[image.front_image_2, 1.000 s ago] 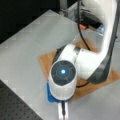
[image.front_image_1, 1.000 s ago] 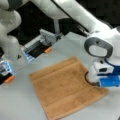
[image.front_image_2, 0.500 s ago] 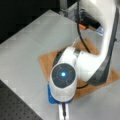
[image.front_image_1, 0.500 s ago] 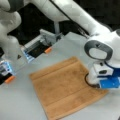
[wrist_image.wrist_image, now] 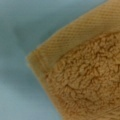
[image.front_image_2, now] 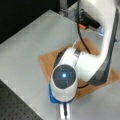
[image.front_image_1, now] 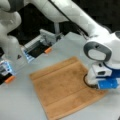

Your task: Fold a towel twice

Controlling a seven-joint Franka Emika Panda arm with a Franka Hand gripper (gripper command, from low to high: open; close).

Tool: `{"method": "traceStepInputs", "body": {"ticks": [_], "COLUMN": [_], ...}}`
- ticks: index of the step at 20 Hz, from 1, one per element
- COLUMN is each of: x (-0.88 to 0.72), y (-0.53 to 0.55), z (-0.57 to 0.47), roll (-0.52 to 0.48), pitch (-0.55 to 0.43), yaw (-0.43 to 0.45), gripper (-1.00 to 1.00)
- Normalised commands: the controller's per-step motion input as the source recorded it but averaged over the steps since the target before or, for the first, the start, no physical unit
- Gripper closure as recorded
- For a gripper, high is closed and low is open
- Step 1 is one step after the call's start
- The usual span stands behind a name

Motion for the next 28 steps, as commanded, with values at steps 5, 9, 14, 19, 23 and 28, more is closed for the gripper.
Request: {"method": "traceStepInputs", "body": {"ticks": [5,9,14,19,23,28], "x": [-0.11,-0.1,-0.12,-0.19,-0.23,-0.22], "y": [-0.1,-0.13,-0.17,-0.13,-0.13,-0.12], "z": [-0.12,-0.14,-0.14,-0.12,-0.11,-0.1], "roll": [0.006,0.006,-0.002,0.014,0.007,0.02], "pitch": [-0.136,-0.189,-0.211,-0.163,-0.116,-0.111], "yaw": [0.02,0.048,0.093,0.099,0.102,0.094], "gripper": [-1.0,-1.0,-1.0,-1.0,1.0,1.0]}}
